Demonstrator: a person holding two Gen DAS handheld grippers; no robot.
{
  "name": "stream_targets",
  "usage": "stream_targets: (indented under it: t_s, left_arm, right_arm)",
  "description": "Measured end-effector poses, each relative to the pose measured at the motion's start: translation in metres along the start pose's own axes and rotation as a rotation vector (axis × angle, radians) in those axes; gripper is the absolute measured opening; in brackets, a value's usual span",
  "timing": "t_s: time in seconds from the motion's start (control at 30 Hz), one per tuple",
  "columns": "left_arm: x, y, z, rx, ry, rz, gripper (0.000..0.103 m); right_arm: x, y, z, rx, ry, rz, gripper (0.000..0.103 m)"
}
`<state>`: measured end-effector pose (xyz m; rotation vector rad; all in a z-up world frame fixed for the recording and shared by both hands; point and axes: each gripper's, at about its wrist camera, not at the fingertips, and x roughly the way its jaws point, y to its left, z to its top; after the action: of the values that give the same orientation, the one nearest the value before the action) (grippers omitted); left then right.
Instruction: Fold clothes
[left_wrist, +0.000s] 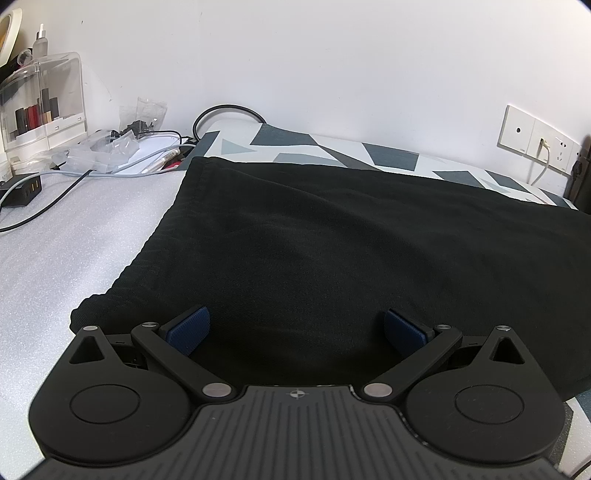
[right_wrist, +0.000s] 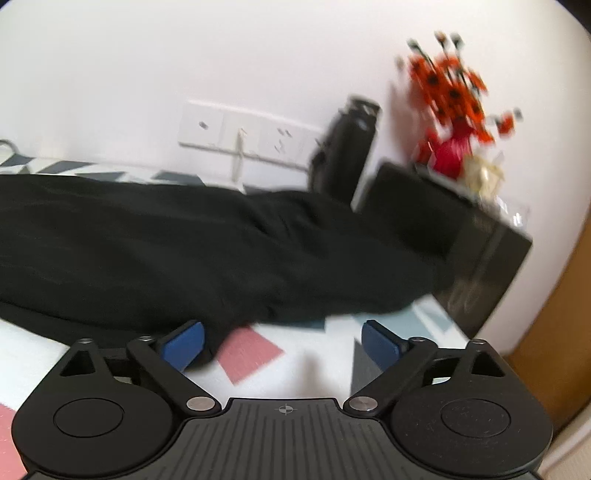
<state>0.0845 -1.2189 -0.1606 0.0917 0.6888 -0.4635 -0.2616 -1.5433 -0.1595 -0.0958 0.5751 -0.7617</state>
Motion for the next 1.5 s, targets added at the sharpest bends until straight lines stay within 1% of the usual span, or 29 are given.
stream_targets:
  t_s: [0.03, 0.1, 0.17, 0.2, 0.23, 0.33, 0.43, 0.6, 0.73, 0.77, 0.8, 0.87, 0.93, 1.07, 1.13, 1.17, 1.23, 1.27, 1.33, 1.4, 1.43, 1.47, 1.5]
  left_arm:
    - [0.000, 0.000, 0.000, 0.000, 0.000, 0.000, 0.103]
    - [0.000, 0.000, 0.000, 0.000, 0.000, 0.000, 0.103]
    - [0.000, 0.000, 0.000, -0.001, 0.000, 0.000, 0.103]
    - [0.000, 0.000, 0.000, -0.001, 0.000, 0.000, 0.103]
    - [0.000, 0.000, 0.000, -0.001, 0.000, -0.001, 0.103]
    - [0.000, 0.000, 0.000, -0.001, 0.000, -0.001, 0.103]
    - [0.001, 0.000, 0.000, -0.001, 0.000, -0.001, 0.103]
    - [0.000, 0.001, 0.000, -0.001, 0.000, -0.002, 0.103]
    - [0.000, 0.001, -0.001, 0.000, 0.000, -0.002, 0.103]
    - [0.000, 0.001, -0.001, 0.001, 0.000, -0.002, 0.103]
    - [0.000, 0.002, -0.001, 0.001, 0.000, -0.002, 0.103]
    - [0.000, 0.002, -0.001, 0.000, 0.000, -0.002, 0.103]
    - [0.000, 0.003, -0.001, -0.002, 0.001, -0.004, 0.103]
    - [0.000, 0.003, -0.001, -0.002, 0.002, -0.004, 0.103]
    - [0.001, 0.003, -0.001, -0.001, 0.002, -0.004, 0.103]
    - [0.001, 0.002, -0.001, 0.001, 0.002, -0.004, 0.103]
    - [0.001, 0.002, -0.001, 0.001, 0.002, -0.004, 0.103]
    - [0.001, 0.003, -0.001, 0.001, 0.002, -0.003, 0.103]
    - [0.001, 0.003, -0.001, 0.000, 0.002, -0.002, 0.103]
    - [0.001, 0.003, -0.001, -0.001, 0.002, -0.001, 0.103]
    - [0.001, 0.003, -0.001, -0.001, 0.002, -0.001, 0.103]
    - [0.001, 0.003, -0.001, -0.001, 0.002, 0.000, 0.103]
    - [0.001, 0.003, -0.001, -0.001, 0.002, 0.000, 0.103]
  right_arm:
    - [-0.003, 0.005, 0.001, -0.041, -0.010, 0.025, 0.074]
    - [-0.003, 0.015, 0.001, -0.108, 0.006, 0.090, 0.032]
    - [0.000, 0.024, -0.001, -0.152, 0.041, 0.150, 0.021]
    - [0.002, 0.026, -0.001, -0.156, 0.052, 0.168, 0.019]
    - [0.003, 0.028, -0.002, -0.156, 0.055, 0.166, 0.018]
    - [0.006, 0.030, 0.000, -0.152, 0.051, 0.140, 0.018]
    - [0.011, 0.031, 0.003, -0.158, 0.056, 0.135, 0.018]
    - [0.019, 0.043, -0.001, -0.234, 0.062, 0.111, 0.018]
    - [0.024, 0.053, -0.003, -0.323, 0.055, 0.086, 0.018]
    - [0.025, 0.053, -0.004, -0.333, 0.052, 0.087, 0.016]
    - [0.025, 0.053, -0.005, -0.342, 0.049, 0.087, 0.011]
    - [0.026, 0.052, -0.006, -0.362, 0.043, 0.088, 0.008]
    - [0.018, 0.040, -0.005, -0.323, 0.039, 0.119, 0.007]
    - [-0.013, 0.004, -0.009, -0.179, -0.041, 0.182, 0.006]
    - [-0.017, -0.014, -0.015, -0.083, -0.013, 0.224, 0.006]
    - [-0.015, -0.020, -0.019, -0.045, 0.006, 0.206, 0.000]
    - [-0.011, -0.029, -0.027, 0.009, 0.029, 0.145, 0.000]
    - [-0.012, -0.031, -0.028, 0.024, 0.027, 0.155, 0.000]
    - [-0.016, -0.034, -0.027, 0.052, 0.021, 0.194, 0.008]
    - [-0.020, -0.019, -0.024, -0.023, -0.017, 0.174, 0.047]
    - [-0.020, -0.009, -0.024, -0.072, -0.038, 0.164, 0.053]
    - [-0.018, 0.000, -0.022, -0.114, -0.052, 0.161, 0.056]
    - [-0.013, 0.006, -0.020, -0.130, -0.047, 0.166, 0.055]
